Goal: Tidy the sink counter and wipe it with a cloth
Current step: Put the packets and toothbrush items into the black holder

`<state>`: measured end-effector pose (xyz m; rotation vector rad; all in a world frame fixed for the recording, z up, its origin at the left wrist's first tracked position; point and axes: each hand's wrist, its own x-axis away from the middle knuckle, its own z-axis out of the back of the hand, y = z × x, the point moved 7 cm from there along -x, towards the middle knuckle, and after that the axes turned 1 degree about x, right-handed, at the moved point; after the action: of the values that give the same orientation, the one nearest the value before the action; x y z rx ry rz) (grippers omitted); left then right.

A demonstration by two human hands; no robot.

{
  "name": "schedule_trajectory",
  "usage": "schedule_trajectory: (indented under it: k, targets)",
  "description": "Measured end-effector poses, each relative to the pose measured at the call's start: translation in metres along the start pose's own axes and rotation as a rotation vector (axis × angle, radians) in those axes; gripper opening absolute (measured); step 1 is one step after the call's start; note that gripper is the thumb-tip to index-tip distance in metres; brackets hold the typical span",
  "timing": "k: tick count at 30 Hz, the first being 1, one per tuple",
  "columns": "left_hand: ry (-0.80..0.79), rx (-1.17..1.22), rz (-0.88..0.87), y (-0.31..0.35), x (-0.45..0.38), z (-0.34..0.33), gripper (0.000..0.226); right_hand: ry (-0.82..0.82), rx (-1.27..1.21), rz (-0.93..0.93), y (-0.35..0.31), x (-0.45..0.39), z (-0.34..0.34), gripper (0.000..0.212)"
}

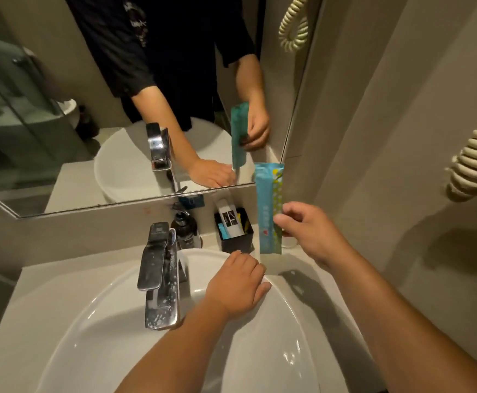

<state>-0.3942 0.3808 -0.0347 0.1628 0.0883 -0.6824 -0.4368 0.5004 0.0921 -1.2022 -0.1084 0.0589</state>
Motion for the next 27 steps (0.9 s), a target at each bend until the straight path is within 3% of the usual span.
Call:
schedule_trajectory:
  k: [3, 6, 12, 20, 27]
  targets:
    - [0.018, -0.001, -0.006, -0.001, 0.000, -0.001, 0.044, -0.004, -0.181, 0.025, -0.017, -0.035, -0.024, 0.027]
    - [0.019, -0.007, -0.006, -0.002, -0.001, -0.005, 0.041, 0.005, -0.205, -0.022, -0.004, -0.062, -0.044, 0.029]
    - [0.017, -0.021, 0.012, -0.004, -0.001, -0.012, 0.041, 0.040, -0.096, -0.084, 0.027, -0.088, -0.054, 0.007]
    - [0.007, -0.064, 0.023, -0.003, -0.001, -0.010, 0.044, 0.059, 0.033, 0.018, 0.029, -0.088, -0.043, 0.015]
    - [0.036, -0.032, 0.036, -0.002, 0.000, -0.006, 0.043, -0.091, 0.338, -0.008, 0.060, -0.082, -0.072, 0.011]
